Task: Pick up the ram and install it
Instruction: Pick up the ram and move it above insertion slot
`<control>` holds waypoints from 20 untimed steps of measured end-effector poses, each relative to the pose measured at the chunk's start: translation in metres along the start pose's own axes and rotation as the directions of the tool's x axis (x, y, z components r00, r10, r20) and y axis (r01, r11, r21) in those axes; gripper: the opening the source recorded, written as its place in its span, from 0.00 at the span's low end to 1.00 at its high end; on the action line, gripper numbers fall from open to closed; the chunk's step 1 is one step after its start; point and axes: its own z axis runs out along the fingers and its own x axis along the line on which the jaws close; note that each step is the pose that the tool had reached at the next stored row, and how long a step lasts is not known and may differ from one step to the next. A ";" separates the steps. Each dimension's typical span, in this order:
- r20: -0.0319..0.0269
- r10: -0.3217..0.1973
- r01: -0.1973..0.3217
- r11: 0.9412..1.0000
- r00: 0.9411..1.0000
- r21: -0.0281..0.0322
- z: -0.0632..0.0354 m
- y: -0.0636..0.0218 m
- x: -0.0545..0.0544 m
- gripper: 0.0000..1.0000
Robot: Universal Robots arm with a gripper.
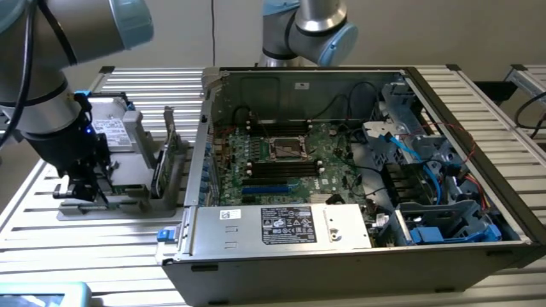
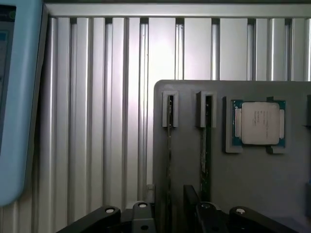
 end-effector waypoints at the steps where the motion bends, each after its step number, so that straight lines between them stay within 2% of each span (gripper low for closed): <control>1: 0.001 0.000 0.000 1.000 1.000 0.000 0.0018 -0.0001 0.000 0.36; 9: 0.009 0.000 0.000 1.000 1.000 0.000 0.0157 -0.0002 0.001 0.36; 13: 0.012 0.000 0.000 1.000 1.000 0.000 0.0183 -0.0002 0.001 0.36; 20: 0.013 0.000 0.000 1.000 1.000 0.000 0.0238 -0.0003 0.000 0.36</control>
